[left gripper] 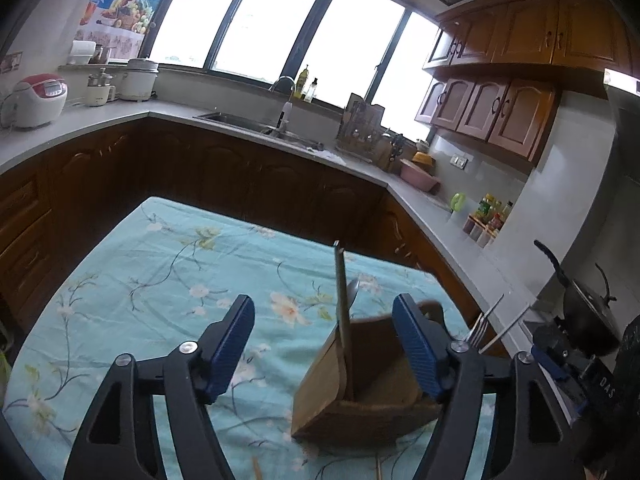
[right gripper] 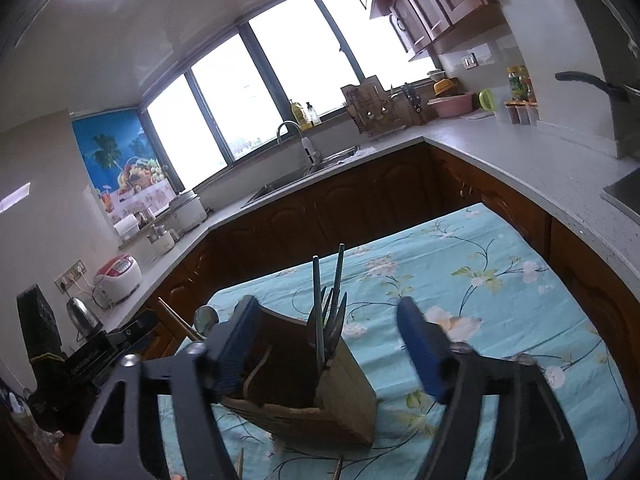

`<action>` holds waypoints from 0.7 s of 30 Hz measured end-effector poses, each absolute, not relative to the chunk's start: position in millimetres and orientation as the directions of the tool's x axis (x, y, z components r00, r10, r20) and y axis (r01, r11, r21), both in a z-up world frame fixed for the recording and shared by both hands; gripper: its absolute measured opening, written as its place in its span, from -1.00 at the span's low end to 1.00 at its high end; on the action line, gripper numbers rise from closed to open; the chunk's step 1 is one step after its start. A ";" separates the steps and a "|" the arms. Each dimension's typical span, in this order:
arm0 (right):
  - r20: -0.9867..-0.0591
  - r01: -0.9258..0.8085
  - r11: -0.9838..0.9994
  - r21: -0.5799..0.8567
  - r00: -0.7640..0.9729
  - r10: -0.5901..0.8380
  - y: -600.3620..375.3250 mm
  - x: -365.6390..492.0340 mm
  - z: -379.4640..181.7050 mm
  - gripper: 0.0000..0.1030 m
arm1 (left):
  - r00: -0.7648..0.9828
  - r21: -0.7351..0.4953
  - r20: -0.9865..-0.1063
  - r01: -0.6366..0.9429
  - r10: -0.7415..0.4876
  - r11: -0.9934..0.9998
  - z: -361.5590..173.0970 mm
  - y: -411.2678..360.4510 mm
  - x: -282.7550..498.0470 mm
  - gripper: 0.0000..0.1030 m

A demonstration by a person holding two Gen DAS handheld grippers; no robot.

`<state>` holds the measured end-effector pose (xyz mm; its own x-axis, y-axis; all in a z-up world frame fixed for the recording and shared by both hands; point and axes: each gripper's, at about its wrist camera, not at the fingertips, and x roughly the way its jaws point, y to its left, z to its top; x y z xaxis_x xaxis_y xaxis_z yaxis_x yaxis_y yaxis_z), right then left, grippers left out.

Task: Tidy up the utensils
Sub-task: 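Move both open tools back down to the remaining chopsticks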

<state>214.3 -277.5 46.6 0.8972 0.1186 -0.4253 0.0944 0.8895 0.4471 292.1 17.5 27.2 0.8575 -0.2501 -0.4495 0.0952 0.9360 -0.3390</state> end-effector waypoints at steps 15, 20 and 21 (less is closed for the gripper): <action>-0.463 0.074 0.886 0.458 0.871 0.166 -262.3 179.0 39.1 0.49 | 0.817 -0.294 -0.538 0.050 -0.209 0.954 29.0 39.3 235.0 0.58; -0.492 0.070 0.886 0.458 0.851 0.187 -252.8 164.6 30.1 0.50 | 0.797 -0.290 -0.571 0.030 -0.198 0.957 24.4 47.2 214.8 0.59; -0.499 0.070 0.886 0.458 0.845 0.191 -250.4 161.8 27.9 0.50 | 0.793 -0.292 -0.576 0.023 -0.196 0.956 23.5 49.3 210.3 0.59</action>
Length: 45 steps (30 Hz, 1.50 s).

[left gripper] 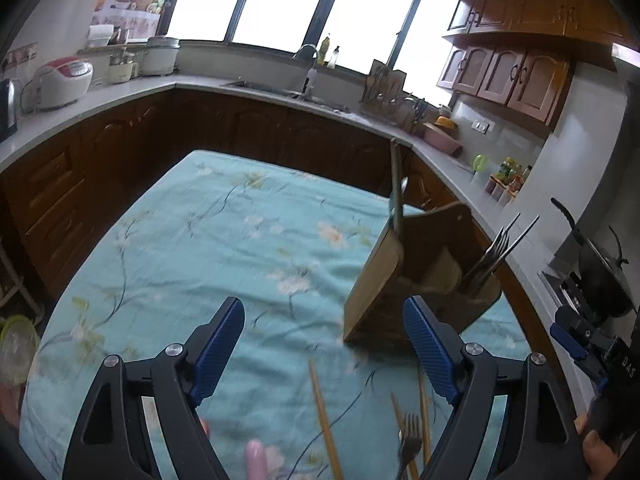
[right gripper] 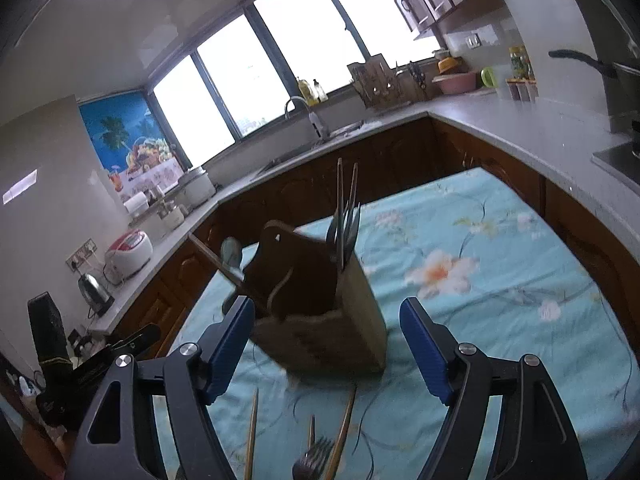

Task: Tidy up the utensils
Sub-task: 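Move both open tools back down to the remaining chopsticks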

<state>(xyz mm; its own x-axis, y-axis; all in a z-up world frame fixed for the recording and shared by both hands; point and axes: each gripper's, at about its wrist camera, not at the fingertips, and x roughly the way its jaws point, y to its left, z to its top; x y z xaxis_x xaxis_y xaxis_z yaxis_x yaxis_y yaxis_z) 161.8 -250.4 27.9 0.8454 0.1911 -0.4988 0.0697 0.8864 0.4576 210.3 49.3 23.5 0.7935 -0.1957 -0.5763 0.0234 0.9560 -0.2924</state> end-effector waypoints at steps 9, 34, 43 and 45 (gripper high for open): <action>-0.547 0.070 0.888 0.454 0.808 0.216 -229.0 139.2 5.8 0.55 | 0.765 -0.296 -0.617 -0.008 -0.185 0.955 13.3 63.2 173.1 0.59; -0.671 0.098 0.919 0.382 0.713 0.203 -202.2 136.0 -33.2 0.84 | 0.663 -0.237 -0.732 -0.034 -0.155 0.971 -11.4 56.1 182.2 0.59; -0.704 0.097 0.929 0.358 0.681 0.200 -197.2 152.3 -40.8 0.84 | 0.612 -0.209 -0.776 -0.022 -0.152 0.978 -25.9 43.3 208.8 0.59; -0.709 0.100 0.933 0.345 0.679 0.189 -196.3 156.9 -42.2 0.83 | 0.604 -0.187 -0.785 -0.020 -0.138 0.982 -28.4 39.3 215.8 0.58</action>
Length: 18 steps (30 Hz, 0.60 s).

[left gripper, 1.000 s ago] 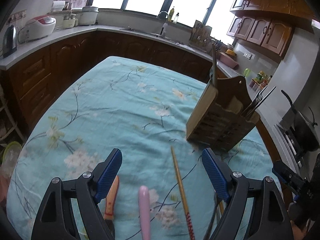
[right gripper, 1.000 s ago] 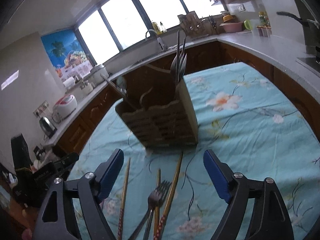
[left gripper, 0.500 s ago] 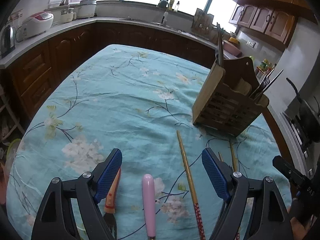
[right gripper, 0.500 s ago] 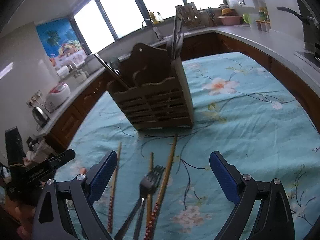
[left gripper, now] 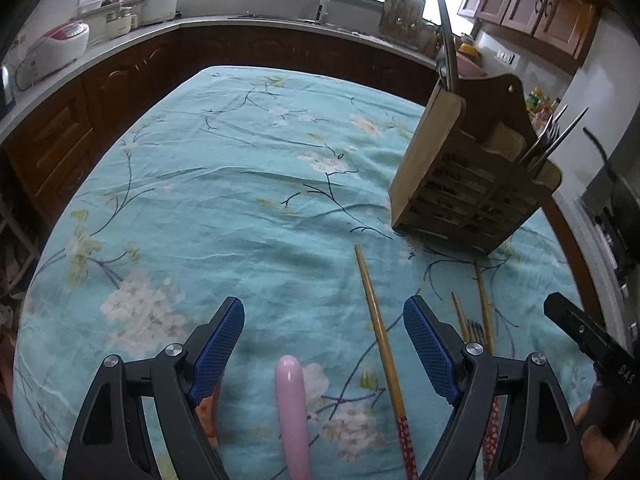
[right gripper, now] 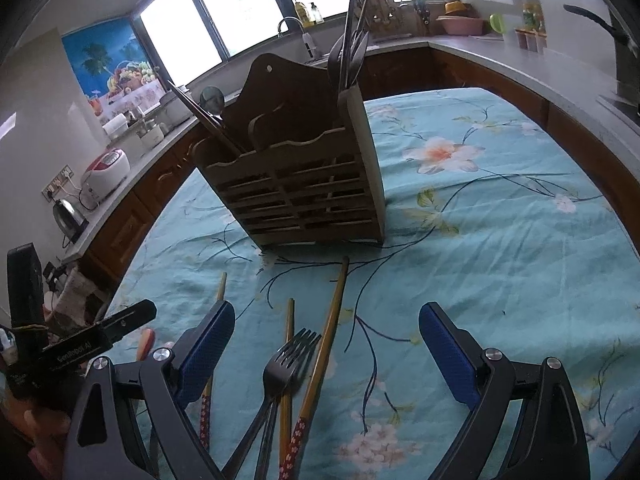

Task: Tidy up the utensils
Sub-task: 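Move both open tools back down to the remaining chopsticks, then grasp a wooden chopstick with the left tool while the right tool grasps another chopstick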

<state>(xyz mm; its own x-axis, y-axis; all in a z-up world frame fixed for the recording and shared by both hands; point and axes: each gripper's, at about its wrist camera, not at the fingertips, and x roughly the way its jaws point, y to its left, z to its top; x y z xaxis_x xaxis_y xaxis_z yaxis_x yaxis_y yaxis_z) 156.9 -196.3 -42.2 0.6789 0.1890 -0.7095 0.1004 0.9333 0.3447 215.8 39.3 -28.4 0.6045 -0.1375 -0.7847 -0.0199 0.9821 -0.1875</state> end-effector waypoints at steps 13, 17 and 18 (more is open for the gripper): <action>-0.762 0.097 0.944 0.314 0.619 0.190 -193.9 206.9 -70.6 0.28 | 0.549 -0.155 -0.824 0.025 -0.143 0.988 -51.5 19.4 266.7 0.34; -0.788 0.092 0.948 0.306 0.583 0.198 -194.4 223.1 -80.4 -0.02 | 0.524 -0.141 -0.839 0.054 -0.148 0.989 -58.8 12.1 280.5 0.23; -0.795 0.086 0.951 0.299 0.574 0.198 -193.6 226.2 -82.0 -0.04 | 0.518 -0.133 -0.843 0.060 -0.145 0.989 -61.4 9.7 284.1 0.21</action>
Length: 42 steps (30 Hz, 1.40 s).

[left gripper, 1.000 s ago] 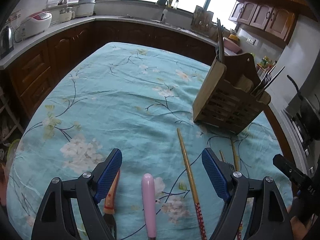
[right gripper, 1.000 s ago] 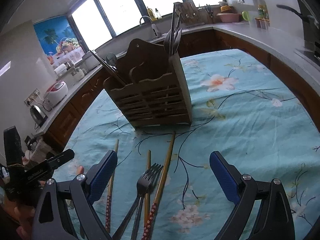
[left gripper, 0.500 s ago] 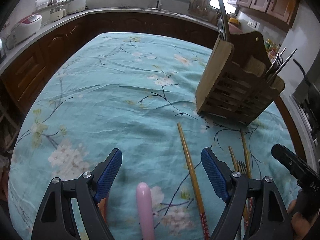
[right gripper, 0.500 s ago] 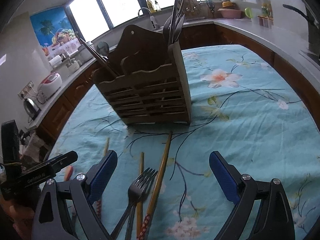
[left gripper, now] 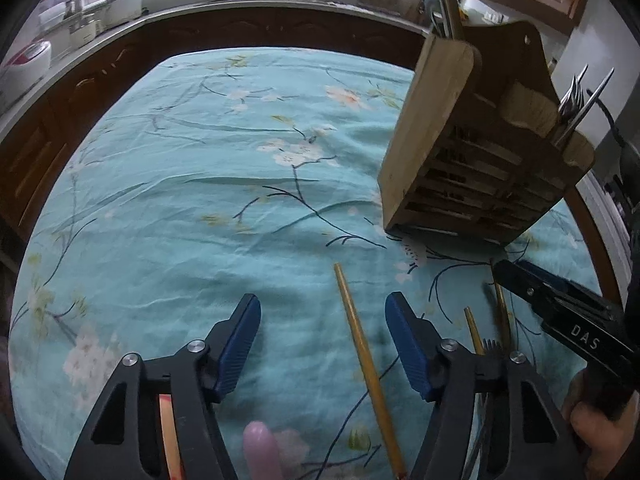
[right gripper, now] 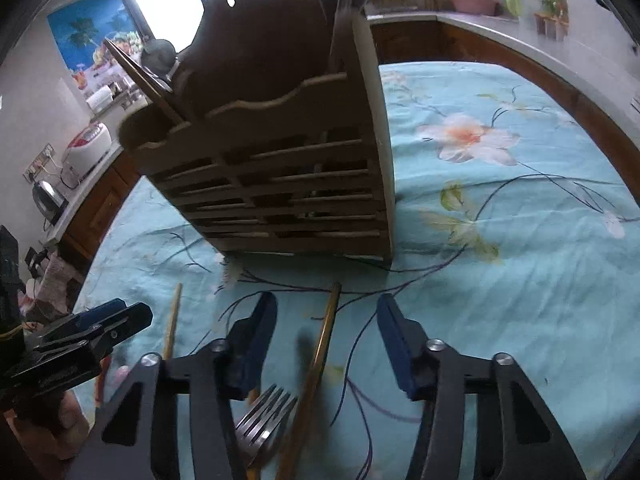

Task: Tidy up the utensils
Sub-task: 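Grasp a wooden chopstick with the left tool while the right tool grasps another chopstick, then lift the chopstick with the left tool while the right tool carries its chopstick to the caddy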

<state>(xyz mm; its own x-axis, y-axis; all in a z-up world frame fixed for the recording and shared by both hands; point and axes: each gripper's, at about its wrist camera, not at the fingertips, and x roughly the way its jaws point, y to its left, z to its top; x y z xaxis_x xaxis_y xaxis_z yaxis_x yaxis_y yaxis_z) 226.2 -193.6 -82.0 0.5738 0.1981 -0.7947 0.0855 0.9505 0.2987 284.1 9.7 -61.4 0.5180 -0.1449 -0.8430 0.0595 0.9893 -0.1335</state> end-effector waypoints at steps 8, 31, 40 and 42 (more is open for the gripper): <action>-0.835 0.042 0.979 0.200 0.529 0.148 -179.4 233.9 -89.8 -0.33 | 0.496 -0.080 -0.862 0.079 -0.109 0.994 -79.1 -5.0 303.2 -0.06; -0.746 0.033 0.946 0.322 0.624 0.233 -206.6 191.1 -27.3 -0.91 | 0.575 -0.244 -0.778 0.097 -0.254 0.965 -25.0 26.0 251.4 -0.93; -0.696 0.017 0.942 0.335 0.678 0.235 -206.2 173.2 1.1 -0.91 | 0.634 -0.266 -0.720 0.123 -0.282 0.956 16.4 38.4 203.4 -0.93; -0.686 0.013 0.942 0.335 0.688 0.235 -204.7 169.1 5.2 -0.91 | 0.643 -0.262 -0.711 0.131 -0.283 0.956 22.9 38.8 194.2 -0.93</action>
<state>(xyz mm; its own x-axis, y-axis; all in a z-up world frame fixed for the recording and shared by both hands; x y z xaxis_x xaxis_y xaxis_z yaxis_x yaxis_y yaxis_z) 169.1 -204.7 5.2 0.6882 0.2347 -0.6865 0.0130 0.9421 0.3350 194.2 38.8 22.9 0.6435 -0.2830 -0.7112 0.1314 0.9562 -0.2616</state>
